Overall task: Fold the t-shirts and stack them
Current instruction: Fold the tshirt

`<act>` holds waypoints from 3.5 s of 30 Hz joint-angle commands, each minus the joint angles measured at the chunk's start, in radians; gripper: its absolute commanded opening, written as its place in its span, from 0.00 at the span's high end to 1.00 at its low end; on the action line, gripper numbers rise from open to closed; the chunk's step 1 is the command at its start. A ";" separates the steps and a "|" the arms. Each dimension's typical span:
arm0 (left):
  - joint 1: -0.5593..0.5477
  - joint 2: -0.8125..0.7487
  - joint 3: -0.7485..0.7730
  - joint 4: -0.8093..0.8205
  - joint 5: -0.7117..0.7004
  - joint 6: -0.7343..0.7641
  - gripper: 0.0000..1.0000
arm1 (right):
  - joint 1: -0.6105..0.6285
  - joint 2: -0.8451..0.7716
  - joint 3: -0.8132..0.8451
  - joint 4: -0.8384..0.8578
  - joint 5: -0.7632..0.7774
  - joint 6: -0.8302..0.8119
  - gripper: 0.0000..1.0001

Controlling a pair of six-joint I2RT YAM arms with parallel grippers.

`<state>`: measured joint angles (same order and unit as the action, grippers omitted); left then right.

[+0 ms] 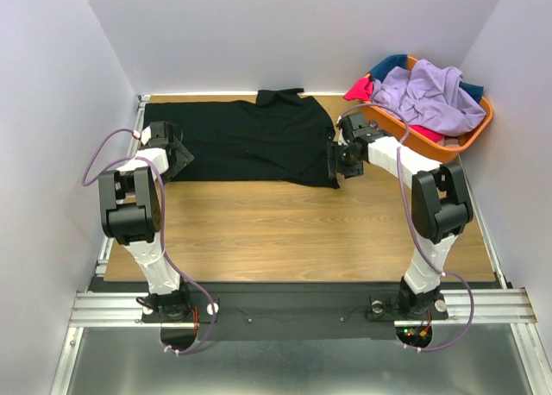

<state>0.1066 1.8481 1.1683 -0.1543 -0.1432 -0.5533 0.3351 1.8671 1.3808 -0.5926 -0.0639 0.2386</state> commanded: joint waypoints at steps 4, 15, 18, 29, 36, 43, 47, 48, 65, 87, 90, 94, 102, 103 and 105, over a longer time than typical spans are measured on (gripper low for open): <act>0.008 -0.044 -0.024 -0.028 -0.024 0.007 0.15 | 0.005 0.038 -0.008 0.068 0.038 -0.007 0.43; 0.050 -0.039 -0.002 -0.033 0.010 0.004 0.15 | 0.005 0.078 -0.026 0.066 0.033 -0.010 0.86; 0.070 -0.043 -0.002 -0.039 0.020 0.012 0.15 | 0.005 0.052 -0.028 0.063 0.056 -0.012 0.96; 0.197 -0.044 -0.022 -0.053 0.091 0.084 0.15 | 0.004 -0.071 0.049 0.008 0.219 -0.298 0.89; 0.197 -0.035 -0.039 -0.045 0.097 0.079 0.15 | 0.004 -0.105 0.038 0.011 0.236 -0.387 0.59; 0.101 -0.108 0.091 -0.109 0.038 0.084 0.15 | 0.004 -0.117 0.006 0.008 0.217 -0.273 0.36; -0.008 -0.099 0.151 -0.103 0.042 0.046 0.15 | 0.004 -0.098 -0.026 0.008 0.113 -0.151 0.36; -0.027 -0.089 0.169 -0.099 0.045 0.036 0.15 | 0.004 -0.083 -0.032 0.010 0.096 -0.106 0.37; -0.079 0.068 0.036 0.105 0.108 -0.091 0.16 | -0.010 -0.045 -0.170 0.048 0.197 0.079 0.48; -0.076 0.065 -0.030 0.053 0.021 -0.014 0.34 | -0.053 0.000 -0.151 0.195 0.139 0.070 0.51; -0.077 0.063 -0.030 0.050 0.017 -0.011 0.36 | -0.053 0.020 -0.137 0.208 0.116 0.065 0.53; -0.074 0.072 -0.022 0.039 0.016 -0.008 0.39 | -0.053 0.026 -0.124 0.226 0.084 0.064 0.56; -0.070 0.085 -0.007 0.019 0.002 -0.002 0.46 | -0.053 0.033 -0.105 0.270 -0.016 0.047 0.59; -0.070 0.085 -0.006 0.018 0.002 -0.002 0.46 | -0.053 0.035 -0.101 0.272 -0.023 0.048 0.59; -0.065 0.086 -0.004 0.013 0.001 -0.002 0.46 | -0.053 0.030 -0.098 0.274 -0.045 0.056 0.59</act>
<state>0.0273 1.9091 1.1843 -0.0101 -0.1062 -0.5789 0.2794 1.8774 1.2377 -0.4511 -0.0235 0.2901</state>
